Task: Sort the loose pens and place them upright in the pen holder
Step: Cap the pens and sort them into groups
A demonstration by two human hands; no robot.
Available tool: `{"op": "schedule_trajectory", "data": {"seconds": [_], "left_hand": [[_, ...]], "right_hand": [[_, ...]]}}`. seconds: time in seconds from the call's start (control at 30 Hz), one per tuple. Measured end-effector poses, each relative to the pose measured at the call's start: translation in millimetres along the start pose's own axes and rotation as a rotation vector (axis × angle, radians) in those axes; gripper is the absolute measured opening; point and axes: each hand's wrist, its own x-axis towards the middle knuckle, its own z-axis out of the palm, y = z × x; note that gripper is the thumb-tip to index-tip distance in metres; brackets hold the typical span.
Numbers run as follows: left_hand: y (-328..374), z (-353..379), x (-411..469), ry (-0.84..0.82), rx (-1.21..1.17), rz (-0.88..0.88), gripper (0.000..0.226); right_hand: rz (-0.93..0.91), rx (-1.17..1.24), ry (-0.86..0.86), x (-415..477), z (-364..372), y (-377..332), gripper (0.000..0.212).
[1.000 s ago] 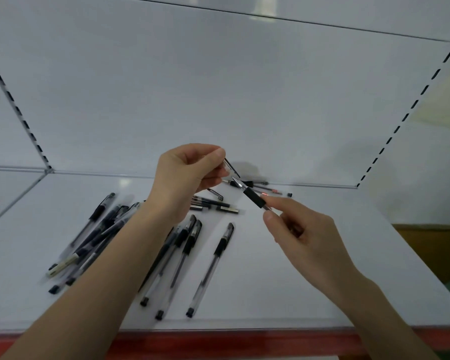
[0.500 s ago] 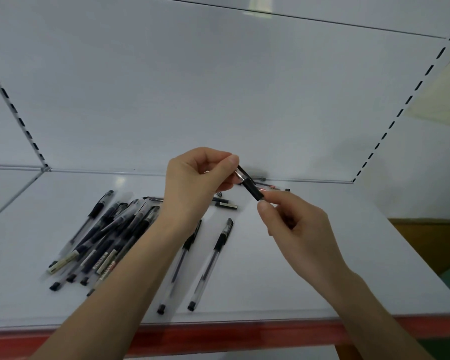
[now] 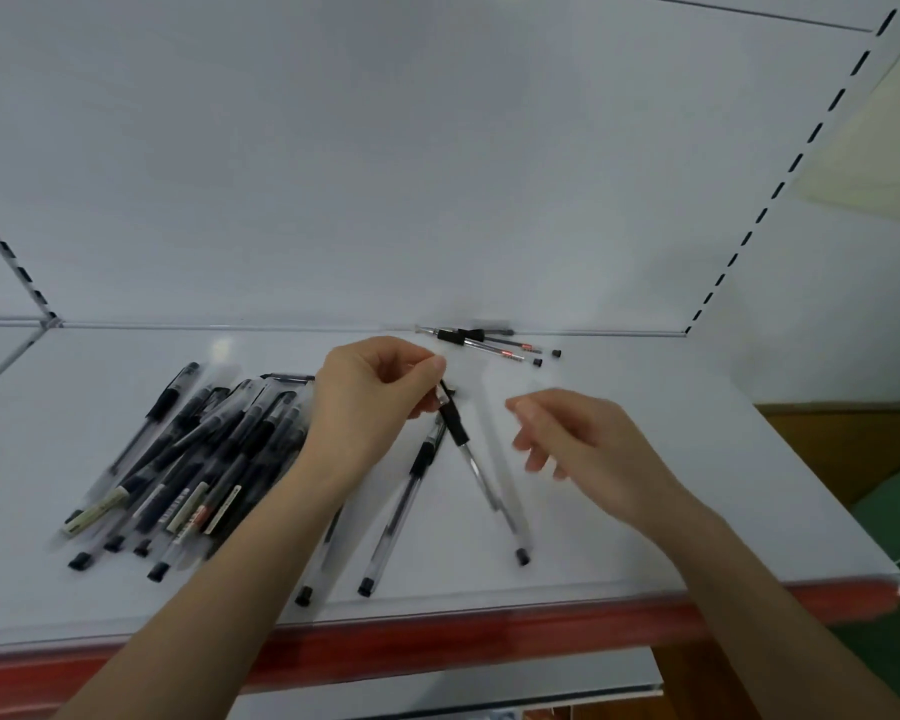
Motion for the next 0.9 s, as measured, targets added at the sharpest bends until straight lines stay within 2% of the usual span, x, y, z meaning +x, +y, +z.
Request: {"op": "schedule_trajectory", "data": {"seconds": [0.1, 0.17, 0.23, 0.3, 0.37, 0.47, 0.57, 0.63, 0.73, 0.9], "left_hand": [[-9, 6, -1, -0.084, 0.278, 0.034, 0.010], [-10, 10, -3, -0.115, 0.472, 0.077, 0.011], [-8, 11, -3, -0.137, 0.610, 0.110, 0.015], [-6, 11, -3, -0.166, 0.708, 0.134, 0.021], [-5, 9, -1, -0.153, 0.723, 0.147, 0.024], [-5, 2, 6, -0.119, 0.727, 0.161, 0.021], [-4, -2, 14, -0.128, 0.641, 0.117, 0.016], [-1, 2, 14, -0.149, 0.431, 0.054, 0.014], [6, 12, 7, -0.200, 0.066, -0.064, 0.008], [8, 3, 5, -0.121, -0.021, -0.041, 0.004]], "right_hand": [[0.037, -0.200, 0.184, 19, -19, 17, 0.015], [0.069, -0.318, 0.217, 31, -28, 25, 0.012], [0.110, -0.358, 0.189, 41, -31, 31, 0.009], [0.167, -0.403, 0.122, 48, -28, 35, 0.018], [0.189, -0.434, 0.074, 53, -24, 39, 0.024], [0.138, -0.473, 0.050, 57, -19, 40, 0.017], [0.058, -0.373, 0.101, 56, -18, 34, 0.011], [-0.001, -0.173, 0.138, 52, -15, 21, 0.011], [-0.110, 0.006, 0.057, 45, -7, -2, 0.014], [-0.154, 0.025, -0.045, 52, 3, -15, 0.003]]}}
